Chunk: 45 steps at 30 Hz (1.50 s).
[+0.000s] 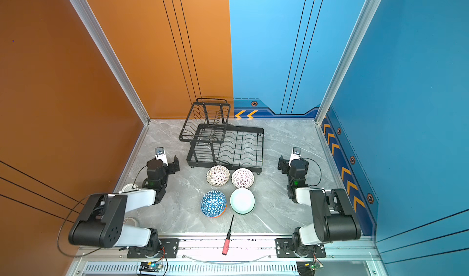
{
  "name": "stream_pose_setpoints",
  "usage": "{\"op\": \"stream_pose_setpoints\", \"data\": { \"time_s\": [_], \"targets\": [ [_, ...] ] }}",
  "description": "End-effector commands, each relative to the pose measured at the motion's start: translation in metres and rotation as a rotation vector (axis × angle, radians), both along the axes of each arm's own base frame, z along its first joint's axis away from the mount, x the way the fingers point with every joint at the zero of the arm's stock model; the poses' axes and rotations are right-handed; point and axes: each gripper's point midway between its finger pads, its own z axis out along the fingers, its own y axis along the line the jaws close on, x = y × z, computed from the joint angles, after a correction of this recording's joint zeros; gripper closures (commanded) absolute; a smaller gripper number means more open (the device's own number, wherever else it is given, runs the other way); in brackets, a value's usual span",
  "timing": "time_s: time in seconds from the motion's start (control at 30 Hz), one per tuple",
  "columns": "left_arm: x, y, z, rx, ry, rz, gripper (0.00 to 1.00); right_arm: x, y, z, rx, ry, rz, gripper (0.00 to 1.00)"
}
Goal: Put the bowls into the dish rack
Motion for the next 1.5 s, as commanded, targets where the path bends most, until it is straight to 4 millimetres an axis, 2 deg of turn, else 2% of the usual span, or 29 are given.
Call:
{"op": "stream_pose_setpoints", "data": {
  "time_s": [0.0,0.1,0.23,0.3,0.53,0.77,1.07,1.17,1.4,1.47],
  "targets": [
    [-0.009,0.009,0.027,0.023,0.013,0.082,0.02,-0.005,-0.002,0.035,-0.004,-0.032,-0.041,0.0],
    [-0.016,0.002,0.041,-0.016,0.061,0.065,0.02,-0.014,0.004,0.052,0.067,-0.028,-0.042,0.0],
    [-0.035,-0.018,0.05,-0.104,0.133,0.009,0.02,-0.025,0.033,0.071,0.105,0.022,0.051,0.0],
    [-0.046,-0.03,0.046,-0.162,0.171,-0.029,0.02,-0.031,0.05,0.078,0.125,0.076,0.114,0.0],
    [-0.07,-0.097,0.028,-0.359,0.314,-0.26,0.02,-0.055,0.104,0.085,0.163,0.286,0.33,0.0],
    [-0.082,-0.139,0.014,-0.478,0.45,-0.421,0.02,-0.07,0.138,0.087,0.166,0.353,0.434,0.0],
    [-0.085,-0.187,-0.016,-0.518,0.615,-0.541,0.02,-0.067,0.167,0.083,0.128,0.379,0.485,0.0],
    [-0.081,-0.2,-0.014,-0.512,0.606,-0.574,0.02,-0.065,0.171,0.08,0.115,0.386,0.49,0.01],
    [-0.08,-0.219,-0.032,-0.474,0.671,-0.605,0.0,-0.065,0.175,0.072,0.089,0.403,0.489,0.0],
    [-0.079,-0.221,-0.038,-0.471,0.689,-0.607,0.04,-0.066,0.175,0.071,0.085,0.404,0.487,0.0]
  ]
}}
